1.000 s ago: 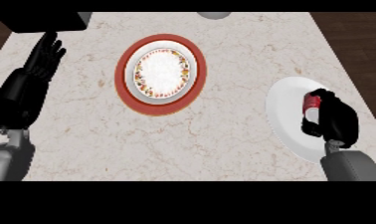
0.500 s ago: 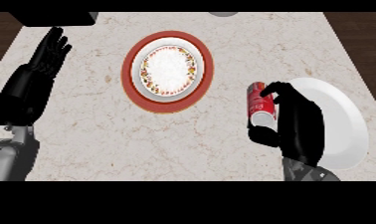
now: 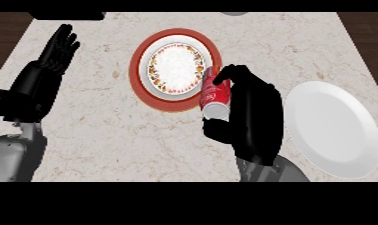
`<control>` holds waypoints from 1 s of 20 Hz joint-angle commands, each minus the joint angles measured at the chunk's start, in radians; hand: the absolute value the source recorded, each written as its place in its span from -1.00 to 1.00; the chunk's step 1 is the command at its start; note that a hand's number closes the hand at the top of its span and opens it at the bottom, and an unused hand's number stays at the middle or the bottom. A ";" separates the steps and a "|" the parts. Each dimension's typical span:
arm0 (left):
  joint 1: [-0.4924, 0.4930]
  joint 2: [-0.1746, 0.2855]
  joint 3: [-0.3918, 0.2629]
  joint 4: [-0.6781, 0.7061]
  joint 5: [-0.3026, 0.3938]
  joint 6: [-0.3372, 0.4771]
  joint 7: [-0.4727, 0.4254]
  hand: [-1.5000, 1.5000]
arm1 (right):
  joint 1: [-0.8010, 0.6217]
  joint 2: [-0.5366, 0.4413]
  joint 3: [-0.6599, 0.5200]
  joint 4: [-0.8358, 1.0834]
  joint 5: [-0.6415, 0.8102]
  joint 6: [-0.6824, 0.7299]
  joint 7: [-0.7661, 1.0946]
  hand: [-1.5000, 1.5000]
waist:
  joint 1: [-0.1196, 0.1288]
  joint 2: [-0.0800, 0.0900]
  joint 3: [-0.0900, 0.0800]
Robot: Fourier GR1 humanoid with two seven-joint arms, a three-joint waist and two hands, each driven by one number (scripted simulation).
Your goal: Pick the can from the plate and place it in the plate
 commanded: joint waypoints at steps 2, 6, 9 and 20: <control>-0.020 -0.009 0.000 -0.030 -0.021 0.005 0.044 0.00 | -0.211 0.015 -0.005 0.244 -0.089 -0.145 0.066 1.00 | 0.015 0.005 0.001; -0.001 -0.035 -0.024 0.009 -0.047 -0.014 -0.034 0.00 | -0.331 0.015 -0.029 0.404 -0.214 -0.224 0.076 1.00 | 0.022 0.007 0.001; -0.008 -0.028 -0.012 -0.006 -0.033 -0.020 0.002 0.00 | -0.483 0.015 -0.071 0.566 -0.306 -0.260 0.058 1.00 | 0.037 0.009 0.001; -0.059 -0.054 -0.022 -0.001 -0.049 -0.019 0.023 0.00 | -0.668 0.016 -0.050 1.149 -0.496 -0.509 -0.151 1.00 | 0.074 0.022 0.001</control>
